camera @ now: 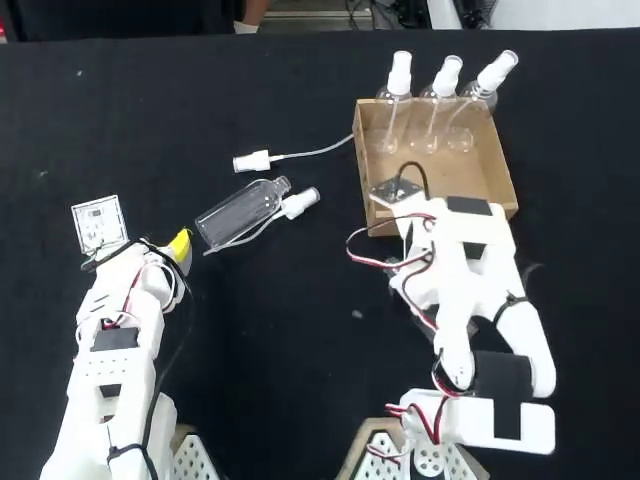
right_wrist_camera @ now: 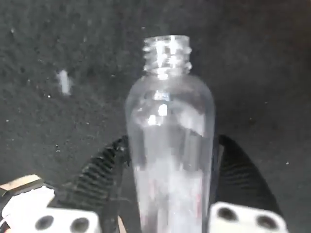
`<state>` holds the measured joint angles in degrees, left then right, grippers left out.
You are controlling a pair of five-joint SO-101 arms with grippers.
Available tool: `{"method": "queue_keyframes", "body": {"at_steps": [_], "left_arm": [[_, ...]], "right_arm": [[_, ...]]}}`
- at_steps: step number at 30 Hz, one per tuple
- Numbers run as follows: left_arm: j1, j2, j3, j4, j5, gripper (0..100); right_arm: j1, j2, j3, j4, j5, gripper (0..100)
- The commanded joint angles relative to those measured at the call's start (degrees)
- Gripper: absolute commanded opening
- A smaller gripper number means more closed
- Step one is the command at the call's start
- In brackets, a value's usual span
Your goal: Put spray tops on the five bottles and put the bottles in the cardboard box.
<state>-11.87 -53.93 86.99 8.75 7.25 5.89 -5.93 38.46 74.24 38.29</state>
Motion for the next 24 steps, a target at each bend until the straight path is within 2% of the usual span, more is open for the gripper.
{"method": "queue_keyframes", "body": {"at_steps": [1,4,8,10,12,17,24], "left_arm": [[-0.22,-0.53,-2.68,-0.62,0.00,24],[-0.22,-0.53,-2.68,-0.62,0.00,24],[-0.22,-0.53,-2.68,-0.62,0.00,24],[-0.22,-0.53,-2.68,-0.62,0.00,24],[-0.22,-0.53,-2.77,-0.62,0.00,24],[-0.22,-0.53,-2.77,-0.62,0.00,24],[-0.22,-0.53,-2.68,-0.62,0.00,24]], "right_arm": [[-3.34,-2.59,0.75,-2.46,0.79,26.1],[-3.69,-2.68,4.53,-5.63,4.22,23.9],[-2.29,-3.21,8.48,-6.33,11.25,9.6],[-0.53,-3.21,8.75,-6.24,13.36,7.2],[1.32,-3.21,8.31,-6.24,15.38,11.5],[2.29,-3.21,6.99,-6.24,16.18,32.5],[5.54,-11.91,7.60,-5.27,17.41,29.7]]}}
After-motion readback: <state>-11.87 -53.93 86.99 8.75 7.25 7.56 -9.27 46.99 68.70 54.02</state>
